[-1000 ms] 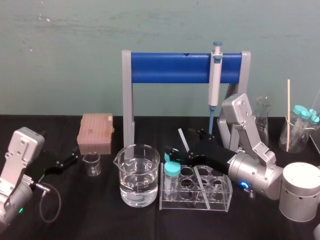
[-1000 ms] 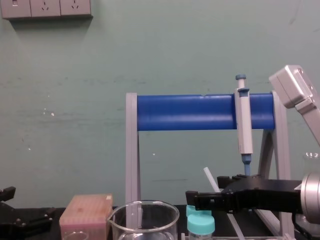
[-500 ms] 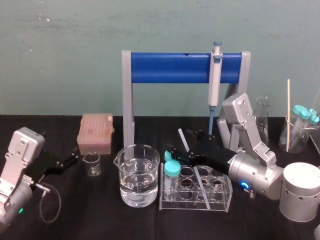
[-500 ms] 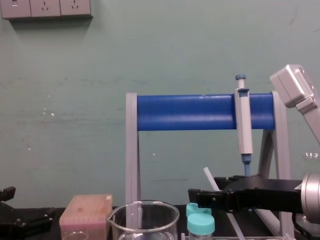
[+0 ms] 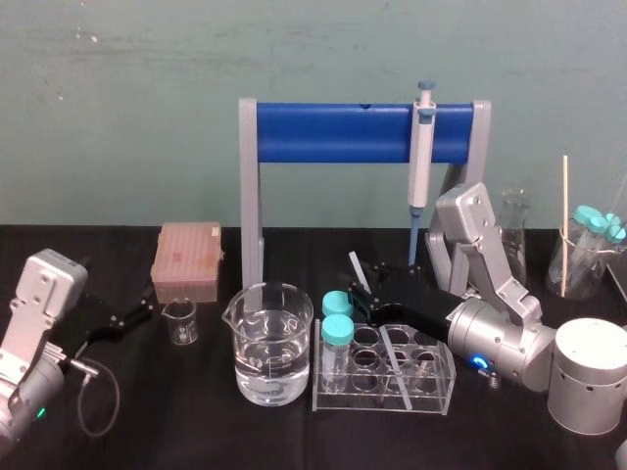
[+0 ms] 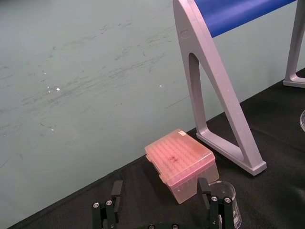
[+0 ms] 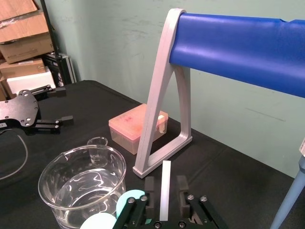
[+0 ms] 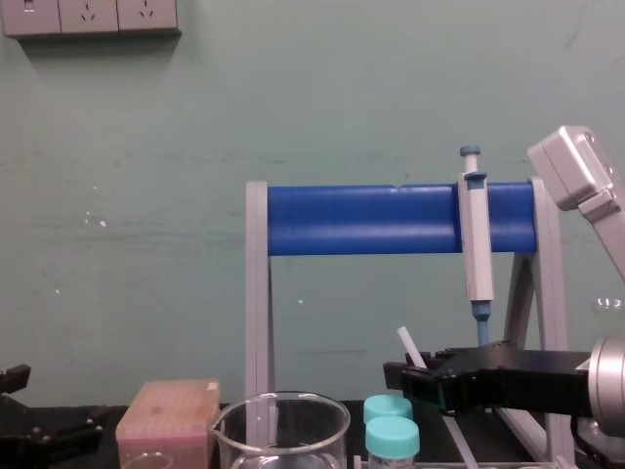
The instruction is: Pick up the stirring rod with one hand, then place it down.
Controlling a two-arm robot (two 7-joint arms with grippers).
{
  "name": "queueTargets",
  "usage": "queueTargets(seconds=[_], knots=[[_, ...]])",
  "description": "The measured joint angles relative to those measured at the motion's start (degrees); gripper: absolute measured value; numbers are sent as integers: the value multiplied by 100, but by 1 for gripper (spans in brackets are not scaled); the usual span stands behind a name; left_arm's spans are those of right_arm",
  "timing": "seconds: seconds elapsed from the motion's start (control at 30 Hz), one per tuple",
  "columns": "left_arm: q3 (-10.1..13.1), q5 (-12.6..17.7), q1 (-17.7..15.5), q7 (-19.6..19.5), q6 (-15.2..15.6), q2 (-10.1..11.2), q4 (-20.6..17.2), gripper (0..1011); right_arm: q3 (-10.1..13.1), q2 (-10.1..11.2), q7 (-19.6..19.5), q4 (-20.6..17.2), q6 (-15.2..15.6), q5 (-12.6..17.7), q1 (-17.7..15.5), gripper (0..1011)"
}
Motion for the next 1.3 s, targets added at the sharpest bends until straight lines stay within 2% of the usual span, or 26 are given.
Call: queueTargets(seconds=[0.27,0.47,0.57,0.63,0.67,0.7,0.87,0.9,0.93,1.03,1.13,1.3], knots=[[0,0,0,0,0,0,0,1000,0,0,0,0,0,3,0,96],[0,0,0,0,0,0,0,1000,17,-5,0,-4,-17,4,-17,70],[0,0,0,0,0,0,0,1000,82,-26,6,-35,-151,2,-74,71],[0,0,0,0,0,0,0,1000,146,-50,30,-57,-361,10,-134,71],[0,0,0,0,0,0,0,1000,200,-68,65,-67,-576,28,-187,71],[0,0,0,0,0,0,0,1000,200,-68,65,-67,-576,28,-187,71],[0,0,0,0,0,0,0,1000,440,-100,397,-149,-1570,232,-472,70],[0,0,0,0,0,0,0,1000,440,-100,397,-149,-1570,232,-472,71],[0,0,0,0,0,0,0,1000,498,-90,484,-196,-1733,314,-559,71],[0,0,0,0,0,0,0,1000,576,-50,552,-319,-1884,392,-681,70],[0,0,0,0,0,0,0,1000,696,68,550,-606,-2004,401,-855,70],[0,0,0,0,0,0,0,1000,935,164,550,-1026,-2182,520,-957,70]])
